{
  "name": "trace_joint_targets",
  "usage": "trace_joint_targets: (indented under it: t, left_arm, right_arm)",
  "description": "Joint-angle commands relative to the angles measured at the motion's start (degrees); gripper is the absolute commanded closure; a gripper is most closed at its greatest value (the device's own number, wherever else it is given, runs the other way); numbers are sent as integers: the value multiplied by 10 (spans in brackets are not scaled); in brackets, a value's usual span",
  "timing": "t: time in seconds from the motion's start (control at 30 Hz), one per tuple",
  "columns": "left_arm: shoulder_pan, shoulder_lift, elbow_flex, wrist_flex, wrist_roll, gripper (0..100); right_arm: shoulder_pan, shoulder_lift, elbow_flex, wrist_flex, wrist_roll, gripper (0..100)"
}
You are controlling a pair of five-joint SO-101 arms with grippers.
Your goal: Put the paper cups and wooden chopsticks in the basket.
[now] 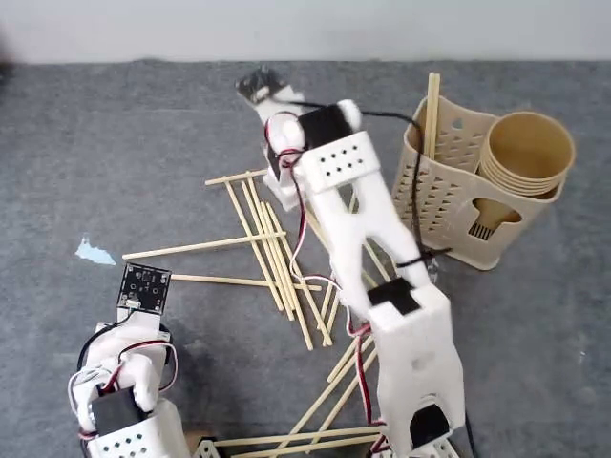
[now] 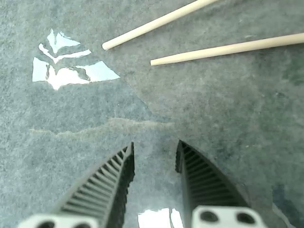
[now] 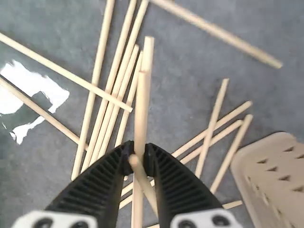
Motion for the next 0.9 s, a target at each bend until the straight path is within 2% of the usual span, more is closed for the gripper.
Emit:
trace_joint_targets:
  t: [0.0,0.4,0.63,0.87]
  left_arm:
    - [3,-4,-7,4,4,863]
    - [3,-4,-7,4,4,863]
    - [3,-4,-7,4,4,863]
    - [3,-4,-7,4,4,863]
  right_arm:
    - [7,-101,-29,10,4,991]
    - [9,-258,-29,-107,4,991]
    - [109,-317,-29,-196,4,991]
    - [190,-347,-29,-204,3,991]
